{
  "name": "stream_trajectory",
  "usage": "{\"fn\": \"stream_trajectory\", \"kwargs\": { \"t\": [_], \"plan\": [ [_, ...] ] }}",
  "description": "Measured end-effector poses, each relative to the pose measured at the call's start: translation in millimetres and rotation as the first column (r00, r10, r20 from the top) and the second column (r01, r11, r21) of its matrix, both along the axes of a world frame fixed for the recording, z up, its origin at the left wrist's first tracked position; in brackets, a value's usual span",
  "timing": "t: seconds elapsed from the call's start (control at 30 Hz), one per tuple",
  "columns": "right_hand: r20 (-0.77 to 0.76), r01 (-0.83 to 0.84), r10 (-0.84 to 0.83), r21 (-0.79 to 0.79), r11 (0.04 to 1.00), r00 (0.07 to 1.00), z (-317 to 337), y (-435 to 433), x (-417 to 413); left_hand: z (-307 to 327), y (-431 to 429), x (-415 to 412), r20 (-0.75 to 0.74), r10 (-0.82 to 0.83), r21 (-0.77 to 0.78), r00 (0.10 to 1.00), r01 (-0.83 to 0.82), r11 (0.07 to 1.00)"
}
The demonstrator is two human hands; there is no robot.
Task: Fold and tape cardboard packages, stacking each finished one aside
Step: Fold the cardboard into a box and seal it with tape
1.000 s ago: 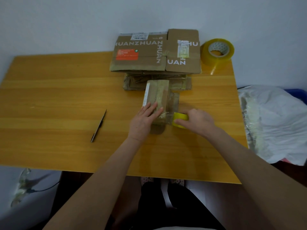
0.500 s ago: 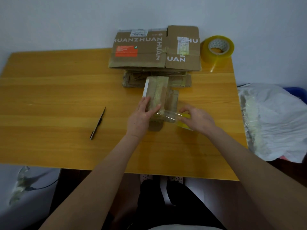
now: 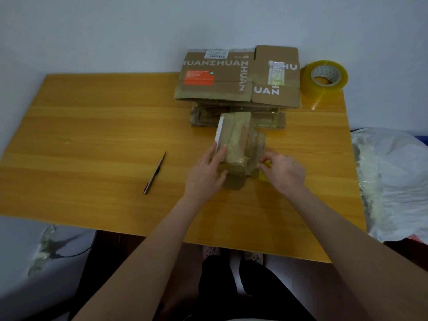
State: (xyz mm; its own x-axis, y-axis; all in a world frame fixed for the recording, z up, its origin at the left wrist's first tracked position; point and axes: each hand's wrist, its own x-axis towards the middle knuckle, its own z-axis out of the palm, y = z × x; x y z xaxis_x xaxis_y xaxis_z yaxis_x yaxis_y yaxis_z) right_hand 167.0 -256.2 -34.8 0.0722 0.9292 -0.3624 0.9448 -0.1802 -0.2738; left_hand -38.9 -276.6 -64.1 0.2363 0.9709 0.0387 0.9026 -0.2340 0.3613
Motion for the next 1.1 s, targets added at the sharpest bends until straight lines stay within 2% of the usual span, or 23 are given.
{"fn": "stream_trajectory", "kwargs": {
  "t": [0.1,0.17,0.23,0.37,0.43,0.57,0.77,0.87,1.0,1.1],
  "plan": [
    [-0.009,0.015,-0.015,0.004,1.000,1.000,-2,2,0,0,0,-26,0.054,0.197,0.074,0.979,-0.200,0.977],
    [-0.016,0.018,-0.018,0.008,1.000,1.000,-4,4,-2,-4,5,-50,0.027,0.399,0.026,0.917,-0.400,0.916],
    [-0.023,0.016,-0.015,0.020,1.000,1.000,-6,5,-3,-11,8,-75,-0.076,0.530,-0.061,0.844,-0.535,0.843],
    [-0.041,0.034,-0.032,0.042,0.999,0.999,-11,5,-5,-27,12,-108,-0.287,0.640,-0.208,0.712,-0.699,0.684],
    [-0.043,0.055,-0.053,0.036,0.998,0.998,-11,6,-6,-33,13,-114,-0.334,0.632,-0.277,0.699,-0.714,0.643],
    [-0.071,0.068,-0.065,0.036,0.997,0.995,-10,9,-6,-42,9,-116,-0.330,0.627,-0.344,0.706,-0.709,0.616],
    [-0.103,0.085,-0.081,0.035,0.996,0.991,-12,7,-4,-43,5,-116,-0.200,0.715,-0.376,0.669,-0.727,0.575],
    [-0.107,0.090,-0.086,0.040,0.995,0.991,-13,6,-3,-42,6,-115,-0.181,0.739,-0.385,0.649,-0.738,0.554],
    [-0.121,0.090,-0.084,0.042,0.995,0.989,-12,6,-1,-33,1,-100,-0.155,0.696,-0.354,0.701,-0.697,0.624],
    [-0.128,0.080,-0.075,0.034,0.996,0.989,-9,3,2,-8,-1,-80,0.003,0.675,-0.263,0.738,-0.650,0.713]
  ]
}}
